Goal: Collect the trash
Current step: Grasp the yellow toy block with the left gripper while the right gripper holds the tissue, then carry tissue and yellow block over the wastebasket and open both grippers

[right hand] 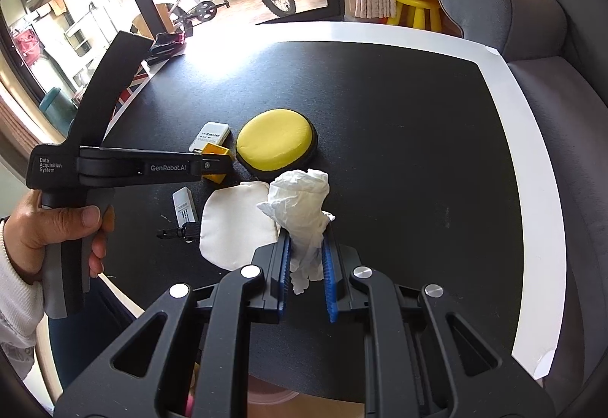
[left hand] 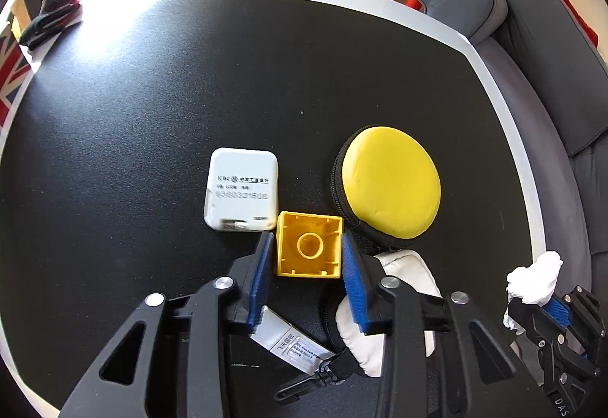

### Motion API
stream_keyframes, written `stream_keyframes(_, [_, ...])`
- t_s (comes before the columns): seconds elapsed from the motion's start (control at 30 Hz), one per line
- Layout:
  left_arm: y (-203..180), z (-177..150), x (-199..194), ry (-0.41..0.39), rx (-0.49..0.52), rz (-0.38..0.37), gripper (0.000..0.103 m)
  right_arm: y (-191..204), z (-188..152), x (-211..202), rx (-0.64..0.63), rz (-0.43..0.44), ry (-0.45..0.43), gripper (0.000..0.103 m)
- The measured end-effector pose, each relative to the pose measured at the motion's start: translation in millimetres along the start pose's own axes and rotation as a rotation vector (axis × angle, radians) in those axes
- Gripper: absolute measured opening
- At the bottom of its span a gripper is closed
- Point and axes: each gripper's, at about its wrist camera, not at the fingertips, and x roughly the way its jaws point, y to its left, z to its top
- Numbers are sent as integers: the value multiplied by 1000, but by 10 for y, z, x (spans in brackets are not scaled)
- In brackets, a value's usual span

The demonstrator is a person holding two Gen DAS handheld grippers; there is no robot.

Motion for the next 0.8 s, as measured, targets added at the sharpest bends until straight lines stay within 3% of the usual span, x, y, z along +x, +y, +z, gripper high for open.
stream_keyframes(0.43, [5, -252, -332, -103, 129, -32, 35, 136, 24, -34, -25, 8, -13, 15])
stream_keyframes(0.8, [8, -700, -1033, -264, 256, -35, 35, 335, -101, -269, -62, 21, -55, 15])
